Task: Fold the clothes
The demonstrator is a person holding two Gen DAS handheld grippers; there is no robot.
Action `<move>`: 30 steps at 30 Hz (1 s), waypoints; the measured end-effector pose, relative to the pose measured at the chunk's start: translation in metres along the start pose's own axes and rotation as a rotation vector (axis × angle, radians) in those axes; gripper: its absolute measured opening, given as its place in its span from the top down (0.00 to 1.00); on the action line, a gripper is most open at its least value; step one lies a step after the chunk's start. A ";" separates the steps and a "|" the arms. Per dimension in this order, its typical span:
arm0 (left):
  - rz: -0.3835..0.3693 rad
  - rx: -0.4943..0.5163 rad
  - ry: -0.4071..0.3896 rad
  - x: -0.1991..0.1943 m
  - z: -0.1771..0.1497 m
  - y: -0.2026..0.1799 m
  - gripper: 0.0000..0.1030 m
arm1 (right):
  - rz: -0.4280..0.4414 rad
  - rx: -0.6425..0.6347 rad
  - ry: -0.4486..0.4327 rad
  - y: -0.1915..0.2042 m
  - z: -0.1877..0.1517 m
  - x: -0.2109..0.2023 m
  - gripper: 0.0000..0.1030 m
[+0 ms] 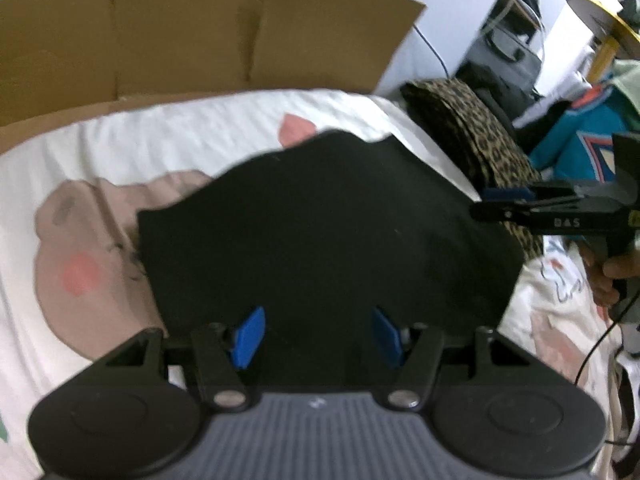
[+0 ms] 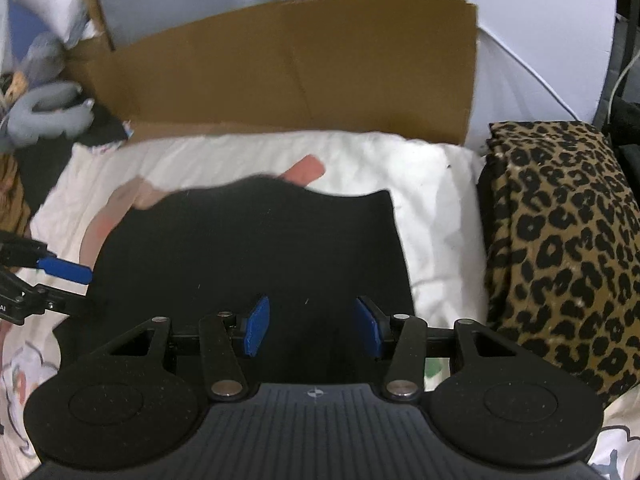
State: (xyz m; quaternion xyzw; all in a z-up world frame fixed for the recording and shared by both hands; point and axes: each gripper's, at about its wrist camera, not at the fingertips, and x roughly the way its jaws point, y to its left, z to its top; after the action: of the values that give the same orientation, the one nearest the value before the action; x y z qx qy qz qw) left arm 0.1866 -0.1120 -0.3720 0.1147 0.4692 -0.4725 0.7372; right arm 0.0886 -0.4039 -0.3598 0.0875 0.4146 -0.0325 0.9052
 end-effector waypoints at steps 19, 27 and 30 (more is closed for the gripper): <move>0.086 0.099 0.142 0.030 -0.032 0.000 0.43 | -0.061 -0.237 0.077 0.029 -0.045 0.021 0.48; 0.105 0.129 0.167 0.020 -0.037 0.003 0.43 | -0.090 -0.209 0.098 0.005 -0.062 0.008 0.48; 0.118 0.138 0.170 0.014 -0.038 0.006 0.41 | -0.095 -0.173 0.109 -0.006 -0.069 0.001 0.48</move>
State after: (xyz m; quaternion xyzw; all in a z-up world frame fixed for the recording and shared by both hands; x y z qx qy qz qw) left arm 0.1710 -0.0937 -0.4051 0.2324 0.4888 -0.4480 0.7116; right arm 0.0370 -0.3975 -0.4057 -0.0093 0.4680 -0.0346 0.8830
